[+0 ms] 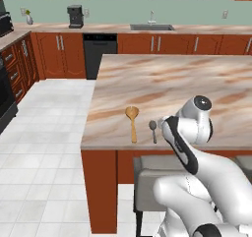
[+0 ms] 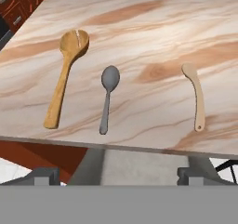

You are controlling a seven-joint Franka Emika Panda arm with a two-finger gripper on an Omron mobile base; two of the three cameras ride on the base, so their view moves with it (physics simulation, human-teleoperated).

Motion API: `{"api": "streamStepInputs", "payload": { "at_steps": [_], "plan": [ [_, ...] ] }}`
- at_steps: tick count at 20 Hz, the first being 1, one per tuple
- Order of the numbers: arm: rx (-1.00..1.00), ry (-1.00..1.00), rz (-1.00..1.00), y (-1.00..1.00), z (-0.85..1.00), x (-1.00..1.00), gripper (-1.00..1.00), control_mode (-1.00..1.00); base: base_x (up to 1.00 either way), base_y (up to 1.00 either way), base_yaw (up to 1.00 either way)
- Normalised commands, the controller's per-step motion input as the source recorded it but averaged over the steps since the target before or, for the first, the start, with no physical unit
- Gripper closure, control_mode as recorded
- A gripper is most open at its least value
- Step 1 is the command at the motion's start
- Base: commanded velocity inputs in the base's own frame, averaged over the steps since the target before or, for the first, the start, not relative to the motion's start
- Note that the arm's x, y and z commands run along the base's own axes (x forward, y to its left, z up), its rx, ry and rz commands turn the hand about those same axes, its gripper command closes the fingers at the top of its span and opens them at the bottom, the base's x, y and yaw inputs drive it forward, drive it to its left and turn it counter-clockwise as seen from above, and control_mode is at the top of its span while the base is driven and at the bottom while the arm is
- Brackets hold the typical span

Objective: Pick up the metallic utensils from the counter and place them in the open drawer. Make sure not to pick up any wooden utensils.

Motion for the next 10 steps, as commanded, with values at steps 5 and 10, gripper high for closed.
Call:
{"api": "streamStepInputs", "payload": {
  "at_steps": [5, 10],
  "plan": [
    [0.0, 0.0, -0.04, 0.0, 0.0, 0.43, -1.0, -1.0, 0.0, 0.0, 0.0],
    [0.0, 0.0, -0.01, 0.0, -0.09, 0.38, -1.0, -1.0, 0.0, 0.0, 0.0]
  ]
}}
